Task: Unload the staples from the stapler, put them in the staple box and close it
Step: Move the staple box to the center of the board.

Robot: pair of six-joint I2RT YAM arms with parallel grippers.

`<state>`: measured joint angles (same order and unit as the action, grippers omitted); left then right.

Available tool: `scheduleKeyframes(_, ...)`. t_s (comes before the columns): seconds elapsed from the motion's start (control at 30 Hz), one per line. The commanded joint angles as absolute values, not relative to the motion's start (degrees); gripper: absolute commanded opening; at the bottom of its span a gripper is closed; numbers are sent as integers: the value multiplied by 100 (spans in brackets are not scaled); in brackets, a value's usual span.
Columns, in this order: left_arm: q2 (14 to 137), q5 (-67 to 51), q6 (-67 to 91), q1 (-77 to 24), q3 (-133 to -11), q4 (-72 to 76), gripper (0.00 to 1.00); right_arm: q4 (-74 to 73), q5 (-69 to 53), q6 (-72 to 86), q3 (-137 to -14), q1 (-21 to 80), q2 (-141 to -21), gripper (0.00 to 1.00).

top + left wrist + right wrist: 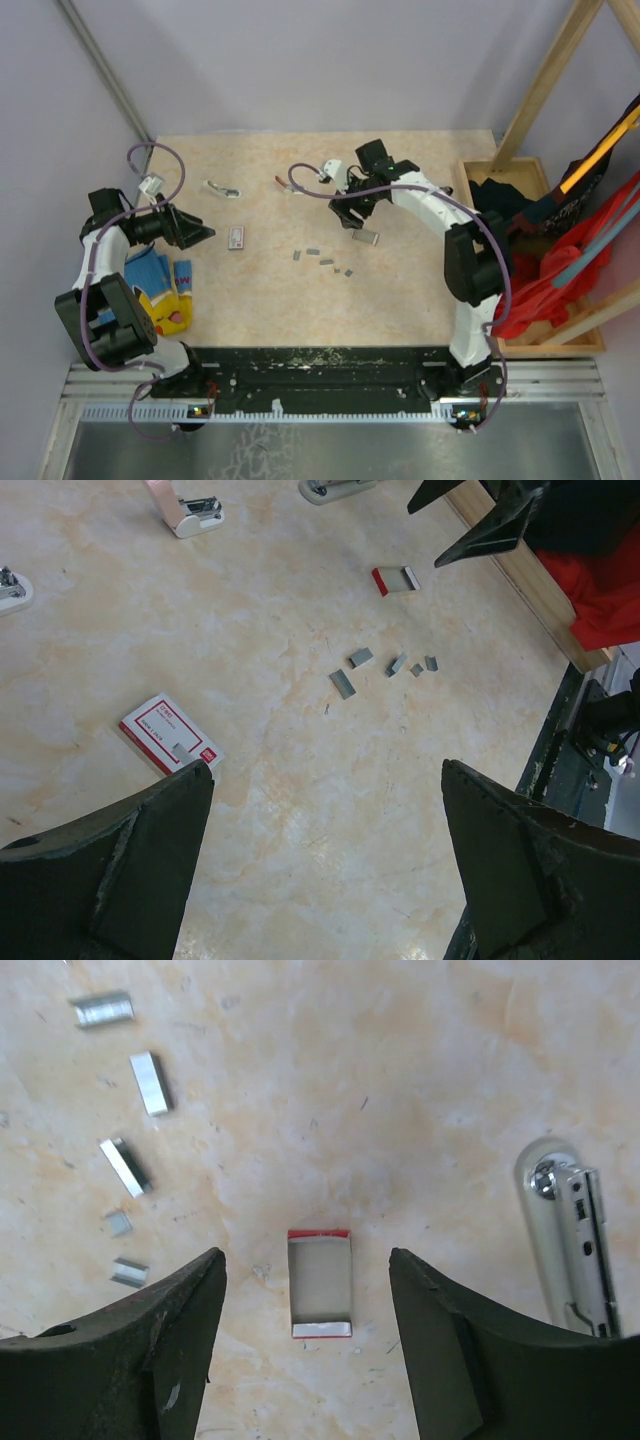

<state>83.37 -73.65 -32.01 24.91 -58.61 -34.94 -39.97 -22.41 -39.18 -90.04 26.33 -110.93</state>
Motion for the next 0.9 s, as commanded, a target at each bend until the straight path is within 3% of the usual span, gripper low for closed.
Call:
scheduleKeyframes(0.0, 8268, -7477, -3347, 2536, -5878, -3554, 100, -3385, -2566, -3219, -8955, 2942, -10529, 67)
scheduleKeyframes(0.3, 8155, -7288, -3272, 2540, -5847, -3455, 100, -2692, -1996, -2571, -8680, 3625, -10596, 67)
scheduleKeyframes(0.53, 8090, -7270, -3252, 2566, -5836, -3446, 100, -2950, -594, -1966, -8463, 3607, -10649, 68)
scheduleKeyframes(0.87, 8146, -7353, -3238, 2573, -5810, -3393, 100, -2650, 428, -1602, -6995, 3173, -9888, 72)
